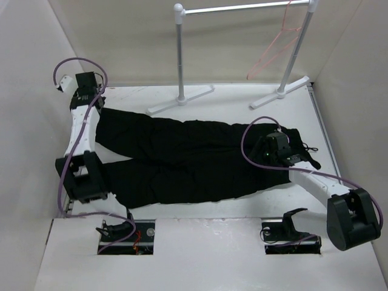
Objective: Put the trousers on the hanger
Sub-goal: Flatten out the trousers at the center of the board.
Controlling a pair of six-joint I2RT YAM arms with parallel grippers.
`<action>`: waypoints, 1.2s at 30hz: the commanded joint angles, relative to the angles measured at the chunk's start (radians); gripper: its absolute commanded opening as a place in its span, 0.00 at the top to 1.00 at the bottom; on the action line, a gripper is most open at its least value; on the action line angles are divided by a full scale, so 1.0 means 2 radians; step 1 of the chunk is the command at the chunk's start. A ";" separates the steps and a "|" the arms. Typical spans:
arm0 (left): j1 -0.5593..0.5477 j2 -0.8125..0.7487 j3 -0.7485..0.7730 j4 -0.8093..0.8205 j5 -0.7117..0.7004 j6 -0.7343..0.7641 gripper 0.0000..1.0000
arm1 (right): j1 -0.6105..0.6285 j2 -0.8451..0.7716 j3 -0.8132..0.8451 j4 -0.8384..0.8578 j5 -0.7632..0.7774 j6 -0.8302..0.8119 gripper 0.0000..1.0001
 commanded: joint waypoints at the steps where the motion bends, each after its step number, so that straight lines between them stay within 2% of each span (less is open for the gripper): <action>1: 0.008 0.091 0.039 -0.005 -0.006 0.006 0.97 | -0.001 0.002 0.026 0.023 -0.006 -0.006 0.27; 8: 0.005 0.259 0.210 -0.044 -0.028 0.014 0.97 | -0.015 -0.020 0.054 -0.012 0.008 0.001 0.27; 11: 0.008 0.326 0.303 -0.079 -0.048 0.020 0.93 | -0.030 -0.034 0.063 -0.022 0.014 0.012 0.32; 12: 0.010 0.345 0.329 -0.090 -0.055 0.024 0.90 | -0.036 -0.035 0.068 -0.025 0.014 0.013 0.35; 13: 0.012 0.360 0.352 -0.100 -0.057 0.027 0.85 | -0.043 -0.037 0.074 -0.029 0.014 0.013 0.43; 15: 0.015 0.372 0.375 -0.112 -0.042 0.031 0.69 | -0.058 -0.037 0.088 -0.037 0.015 0.012 0.65; 16: 0.015 0.367 0.371 -0.110 -0.033 0.033 0.64 | -0.067 -0.037 0.094 -0.038 0.016 0.010 0.73; 18: 0.013 0.331 0.337 -0.105 -0.023 0.034 0.54 | -0.083 -0.030 0.106 -0.038 0.019 0.012 0.81; 20: 0.001 0.268 0.263 -0.086 -0.022 0.034 0.46 | -0.094 -0.015 0.119 -0.034 0.020 0.018 0.80; 22: -0.012 0.190 0.164 -0.060 -0.019 0.028 0.42 | -0.093 0.006 0.135 -0.028 0.020 0.023 0.77; 27: -0.064 0.007 -0.082 -0.034 -0.011 0.005 0.43 | -0.054 0.030 0.154 -0.003 0.021 0.041 0.74; 29: -0.068 -0.064 -0.173 -0.042 0.001 -0.014 0.45 | -0.034 0.034 0.154 -0.001 0.019 0.040 0.77; 32: -0.063 -0.170 -0.281 -0.061 0.020 -0.045 0.48 | -0.014 0.031 0.137 -0.003 0.018 0.043 0.87; 36: -0.039 -0.278 -0.378 -0.119 0.019 -0.070 0.48 | 0.016 0.013 0.108 -0.003 0.008 0.041 0.88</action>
